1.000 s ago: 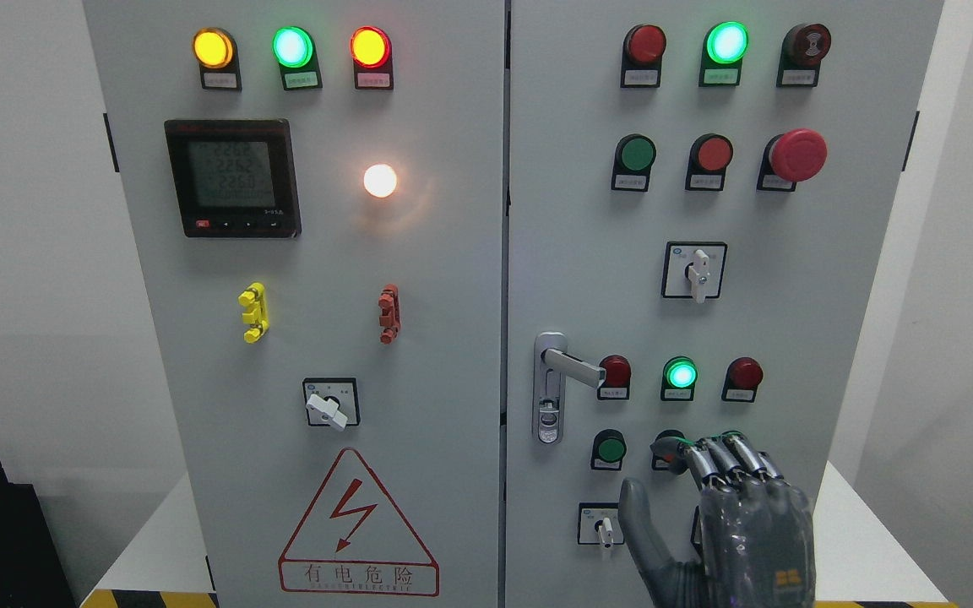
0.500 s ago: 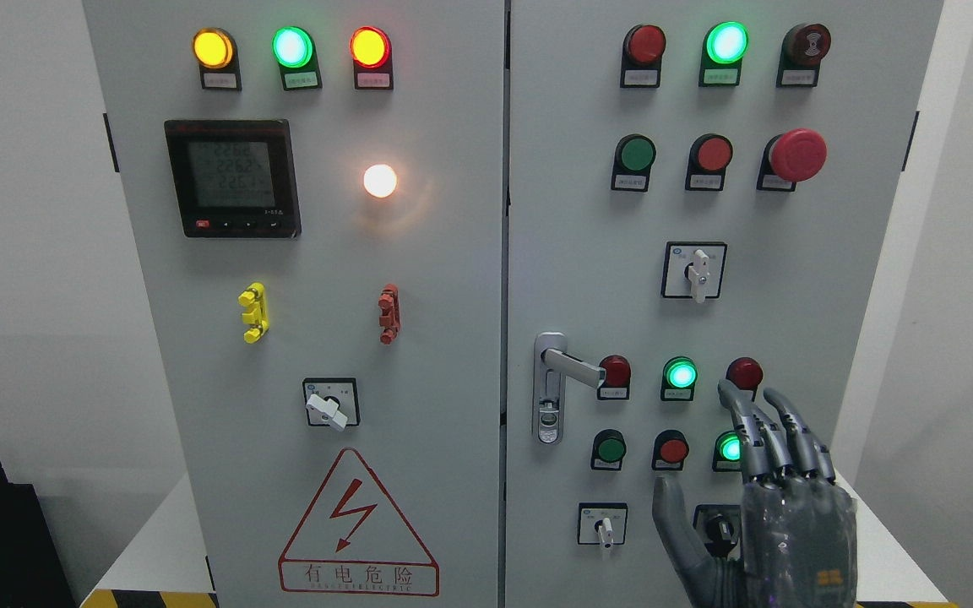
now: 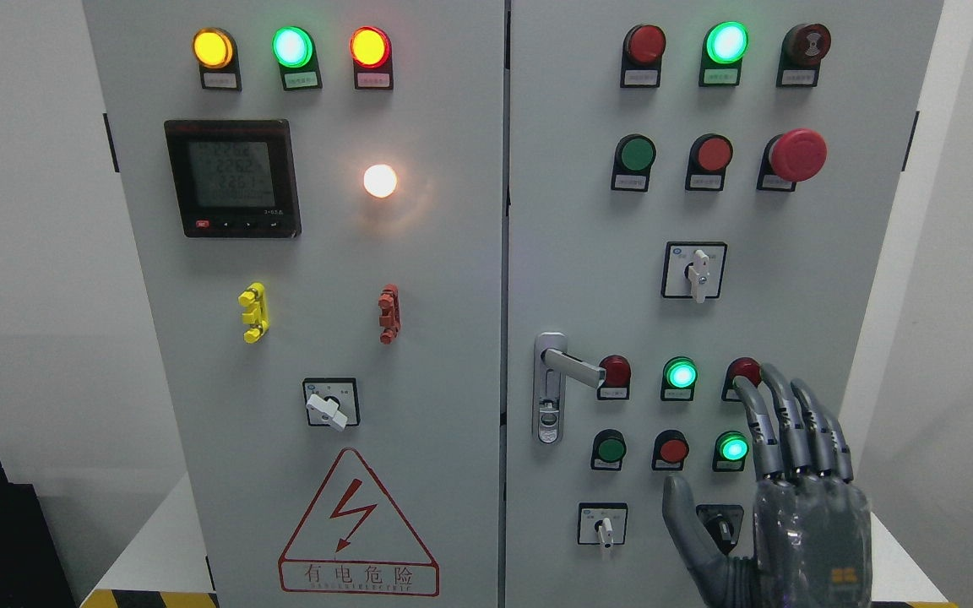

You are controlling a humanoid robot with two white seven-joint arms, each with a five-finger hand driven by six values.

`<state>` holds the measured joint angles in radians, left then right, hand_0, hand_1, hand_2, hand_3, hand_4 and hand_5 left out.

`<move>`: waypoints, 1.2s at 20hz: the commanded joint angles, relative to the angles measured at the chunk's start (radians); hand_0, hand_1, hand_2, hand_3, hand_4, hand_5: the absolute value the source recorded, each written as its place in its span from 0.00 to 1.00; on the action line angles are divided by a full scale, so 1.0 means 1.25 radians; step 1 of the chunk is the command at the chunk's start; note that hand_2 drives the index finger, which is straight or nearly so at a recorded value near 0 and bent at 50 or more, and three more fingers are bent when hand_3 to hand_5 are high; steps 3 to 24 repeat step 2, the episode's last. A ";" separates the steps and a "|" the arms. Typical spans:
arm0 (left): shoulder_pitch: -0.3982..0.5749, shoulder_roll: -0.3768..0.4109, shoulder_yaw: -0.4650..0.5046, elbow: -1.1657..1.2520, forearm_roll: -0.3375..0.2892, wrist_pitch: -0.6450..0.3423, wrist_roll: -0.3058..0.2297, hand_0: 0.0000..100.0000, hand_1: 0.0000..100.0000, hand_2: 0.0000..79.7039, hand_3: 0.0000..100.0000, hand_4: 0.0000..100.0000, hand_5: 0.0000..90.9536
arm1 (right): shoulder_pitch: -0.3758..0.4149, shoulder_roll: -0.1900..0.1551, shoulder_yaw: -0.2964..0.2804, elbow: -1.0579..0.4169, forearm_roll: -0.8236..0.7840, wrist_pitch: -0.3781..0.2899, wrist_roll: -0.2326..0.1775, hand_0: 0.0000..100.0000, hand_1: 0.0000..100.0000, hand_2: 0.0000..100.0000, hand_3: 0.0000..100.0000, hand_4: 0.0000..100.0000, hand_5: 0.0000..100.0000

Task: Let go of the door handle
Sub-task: 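Withdraw the right hand upward away from the handle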

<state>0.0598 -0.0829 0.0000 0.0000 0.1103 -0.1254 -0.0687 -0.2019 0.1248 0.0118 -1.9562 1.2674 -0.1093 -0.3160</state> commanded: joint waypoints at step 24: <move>0.000 0.000 -0.010 -0.012 0.000 0.000 0.000 0.12 0.39 0.00 0.00 0.00 0.00 | 0.000 -0.003 0.000 -0.005 0.000 0.000 0.002 0.36 0.12 0.00 0.00 0.00 0.00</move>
